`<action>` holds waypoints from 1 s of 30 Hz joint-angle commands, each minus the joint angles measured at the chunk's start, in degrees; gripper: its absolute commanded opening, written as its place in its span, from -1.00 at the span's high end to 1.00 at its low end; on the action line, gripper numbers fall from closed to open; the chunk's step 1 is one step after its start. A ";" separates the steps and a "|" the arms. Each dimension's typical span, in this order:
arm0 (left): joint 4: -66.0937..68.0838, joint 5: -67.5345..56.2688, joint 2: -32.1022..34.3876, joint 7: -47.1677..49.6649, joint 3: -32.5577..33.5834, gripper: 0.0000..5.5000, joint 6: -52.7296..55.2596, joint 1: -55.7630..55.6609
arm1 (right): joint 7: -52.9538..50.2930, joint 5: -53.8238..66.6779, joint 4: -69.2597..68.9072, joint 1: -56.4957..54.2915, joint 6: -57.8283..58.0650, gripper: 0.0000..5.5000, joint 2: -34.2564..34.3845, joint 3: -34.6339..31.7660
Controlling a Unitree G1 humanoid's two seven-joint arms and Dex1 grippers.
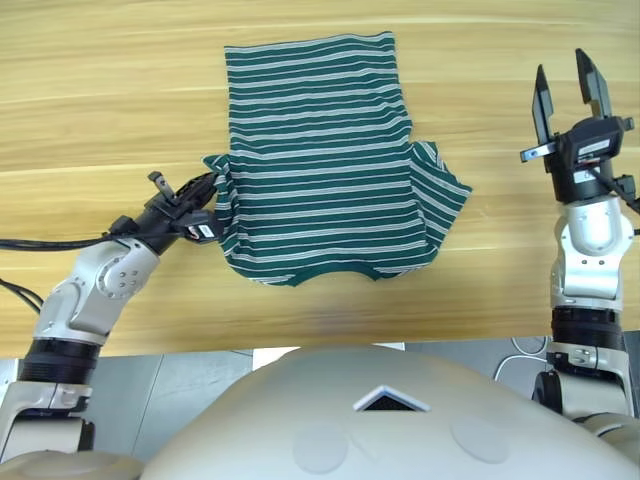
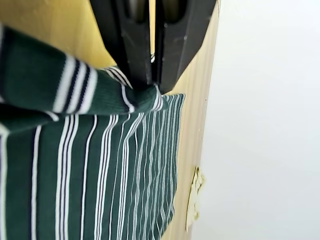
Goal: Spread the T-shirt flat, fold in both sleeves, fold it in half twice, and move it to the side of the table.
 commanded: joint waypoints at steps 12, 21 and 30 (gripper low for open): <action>3.82 0.86 -3.53 -3.37 -6.60 1.00 -6.22 -8.78 | 0.19 -1.05 0.87 0.39 0.06 0.37 1.26 1.23; 10.90 -2.33 -6.86 -4.67 -9.06 0.66 -9.07 -12.32 | 0.32 -1.48 0.86 0.83 -0.11 0.37 2.26 1.82; 13.49 -6.48 -10.28 -5.61 -10.56 0.07 -12.56 -13.46 | 0.03 -4.21 0.25 1.62 -0.14 0.37 0.94 1.75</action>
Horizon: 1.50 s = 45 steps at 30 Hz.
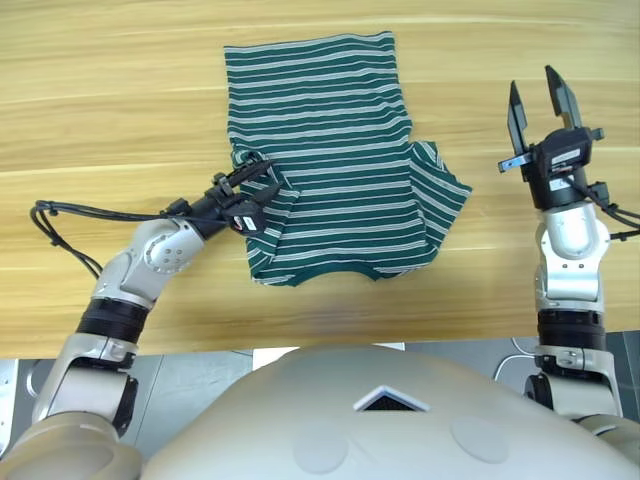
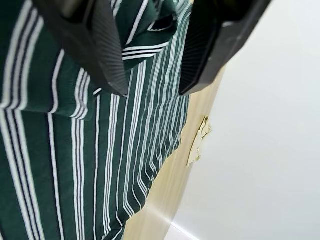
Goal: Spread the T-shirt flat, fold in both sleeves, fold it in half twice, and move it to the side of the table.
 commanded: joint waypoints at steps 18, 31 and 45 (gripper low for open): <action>-12.20 -8.66 -5.61 5.79 10.57 -0.04 -3.53 -0.66 | -0.52 -42.27 2.71 11.62 1.21 0.37 -20.89 10.31; -11.75 -7.43 -7.06 5.54 10.18 -0.04 -3.55 -0.06 | -6.85 -43.84 7.64 5.90 3.77 0.37 -20.91 17.56; -12.25 -7.72 -8.16 5.13 9.21 -0.06 -5.81 0.87 | -9.09 -41.56 9.58 4.12 2.61 0.99 -21.13 19.85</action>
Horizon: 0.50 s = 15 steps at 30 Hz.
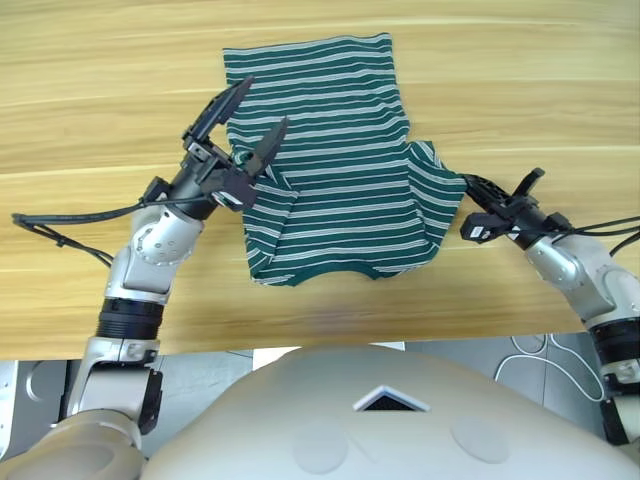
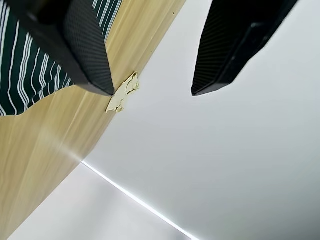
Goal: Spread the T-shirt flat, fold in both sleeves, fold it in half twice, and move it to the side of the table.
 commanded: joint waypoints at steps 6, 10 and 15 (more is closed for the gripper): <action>-0.79 -0.39 -0.38 -0.92 -0.53 -0.06 -1.51 0.49 | -0.33 3.31 -0.72 2.45 -1.79 0.99 0.79 0.71; 0.26 -0.25 -0.23 -1.29 -0.63 -0.06 -1.75 0.44 | -0.73 7.84 -4.81 2.24 -2.69 0.99 1.91 -1.46; 2.39 0.40 0.04 -2.70 -2.28 -0.06 -2.13 0.64 | -1.39 10.58 -8.65 1.13 -1.54 0.99 3.65 -4.57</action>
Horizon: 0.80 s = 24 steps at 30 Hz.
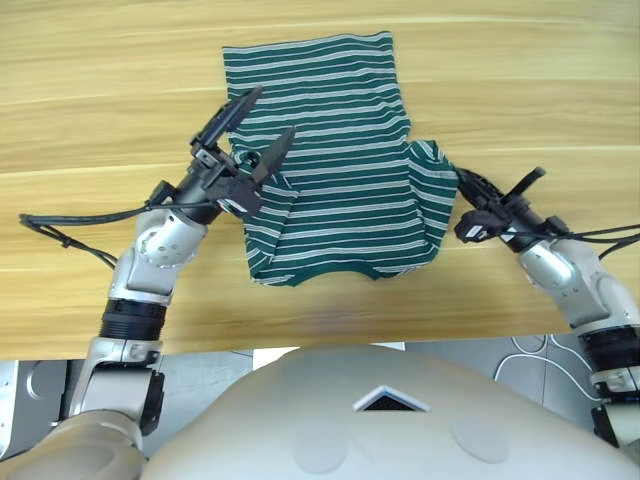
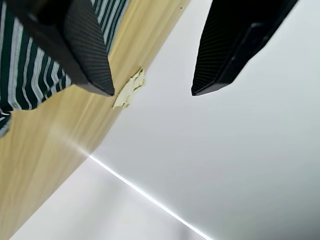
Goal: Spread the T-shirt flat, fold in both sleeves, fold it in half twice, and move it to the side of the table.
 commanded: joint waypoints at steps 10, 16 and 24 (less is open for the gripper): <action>4.93 2.46 0.55 -2.72 -4.40 -0.06 -1.38 0.08 | 2.45 -1.15 -5.83 -2.06 -0.53 0.99 3.95 2.37; 5.82 3.03 0.46 -2.38 -5.14 -0.06 -1.78 -0.37 | 4.90 -2.01 -6.84 -3.50 -1.33 0.99 6.08 6.31; 6.65 3.10 0.14 -2.25 -5.59 -0.06 -2.16 -0.77 | 4.90 -4.33 -2.07 -6.93 -0.81 0.75 8.41 9.27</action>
